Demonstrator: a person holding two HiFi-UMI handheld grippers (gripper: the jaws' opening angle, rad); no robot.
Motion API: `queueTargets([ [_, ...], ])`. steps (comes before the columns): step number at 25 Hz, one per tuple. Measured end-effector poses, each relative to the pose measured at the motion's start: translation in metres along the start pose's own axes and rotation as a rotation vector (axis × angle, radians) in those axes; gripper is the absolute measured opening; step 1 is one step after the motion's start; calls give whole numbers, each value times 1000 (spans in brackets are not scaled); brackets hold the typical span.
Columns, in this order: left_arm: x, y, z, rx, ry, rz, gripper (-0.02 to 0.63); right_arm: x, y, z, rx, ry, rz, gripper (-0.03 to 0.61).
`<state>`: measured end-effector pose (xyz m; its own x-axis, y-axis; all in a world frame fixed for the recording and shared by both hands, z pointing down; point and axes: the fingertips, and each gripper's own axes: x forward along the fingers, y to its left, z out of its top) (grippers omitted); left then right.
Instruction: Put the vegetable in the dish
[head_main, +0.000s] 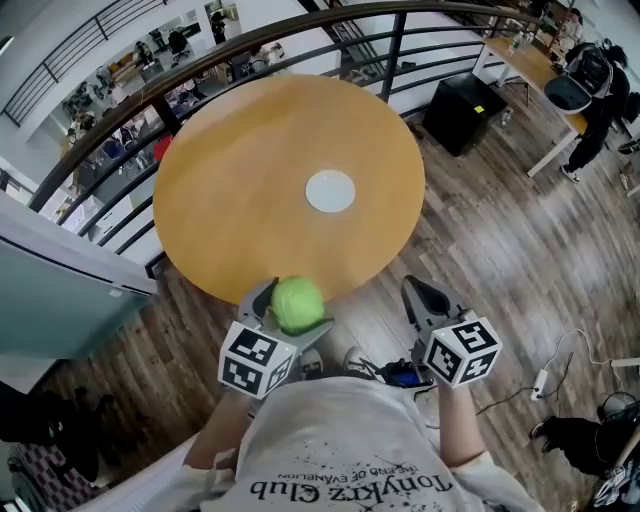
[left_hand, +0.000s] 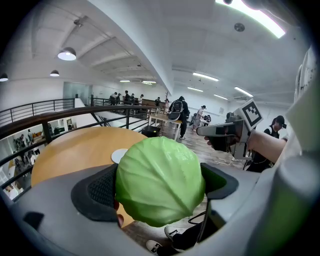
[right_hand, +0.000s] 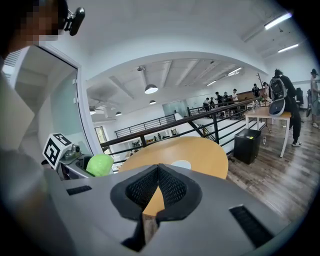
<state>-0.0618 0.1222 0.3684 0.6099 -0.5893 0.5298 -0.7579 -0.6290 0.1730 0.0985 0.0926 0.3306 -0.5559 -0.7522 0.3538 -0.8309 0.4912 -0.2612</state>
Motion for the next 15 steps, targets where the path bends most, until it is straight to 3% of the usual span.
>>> queueTargets([
  [15, -37, 23, -27, 34, -2, -54, 503, 8, 55, -10, -23, -13, -46, 17],
])
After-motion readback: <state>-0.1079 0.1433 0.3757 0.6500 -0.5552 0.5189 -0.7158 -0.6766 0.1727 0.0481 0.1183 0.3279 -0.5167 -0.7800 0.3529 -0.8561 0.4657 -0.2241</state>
